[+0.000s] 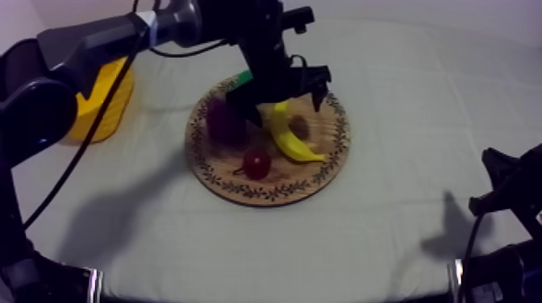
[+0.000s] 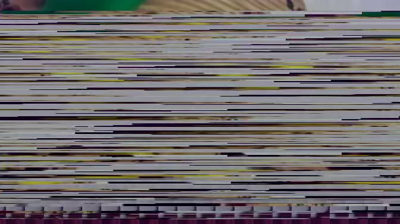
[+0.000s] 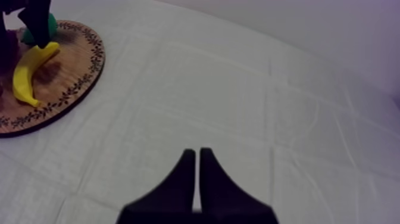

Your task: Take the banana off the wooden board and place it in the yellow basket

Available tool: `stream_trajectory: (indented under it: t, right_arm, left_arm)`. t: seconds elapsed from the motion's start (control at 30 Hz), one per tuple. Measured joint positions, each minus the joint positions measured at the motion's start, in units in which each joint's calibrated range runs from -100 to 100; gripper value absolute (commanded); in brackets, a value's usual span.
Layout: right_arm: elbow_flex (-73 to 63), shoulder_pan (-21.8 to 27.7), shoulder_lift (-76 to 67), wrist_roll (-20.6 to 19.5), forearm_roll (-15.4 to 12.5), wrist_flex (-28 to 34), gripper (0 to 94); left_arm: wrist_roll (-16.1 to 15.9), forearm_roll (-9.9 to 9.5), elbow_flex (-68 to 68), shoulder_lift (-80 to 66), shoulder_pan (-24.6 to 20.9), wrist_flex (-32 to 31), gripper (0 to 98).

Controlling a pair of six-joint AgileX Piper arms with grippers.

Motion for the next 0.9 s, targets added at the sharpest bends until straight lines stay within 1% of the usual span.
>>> stream_trajectory:
  t: [0.27, 0.33, 0.63, 0.9]
  right_arm:
    - [0.0, 0.0, 0.0, 0.0, 0.0, 0.0, 0.6]
    - [0.0, 0.0, 0.0, 0.0, 0.0, 0.0, 0.6]
    - [0.0, 0.0, 0.0, 0.0, 0.0, 0.0, 0.6]
    - [0.0, 0.0, 0.0, 0.0, 0.0, 0.0, 0.6]
  left_arm:
    - [-0.6, 1.39, -0.2, 4.2, -0.7, -1.3, 81.9]
    - [-0.6, 1.55, -0.3, 4.9, -0.7, -1.5, 78.3]
    - [-0.4, 1.68, -0.9, 6.4, -0.7, -2.4, 50.6]
    - [0.2, 2.02, 0.2, 6.7, -0.8, -2.7, 23.3]
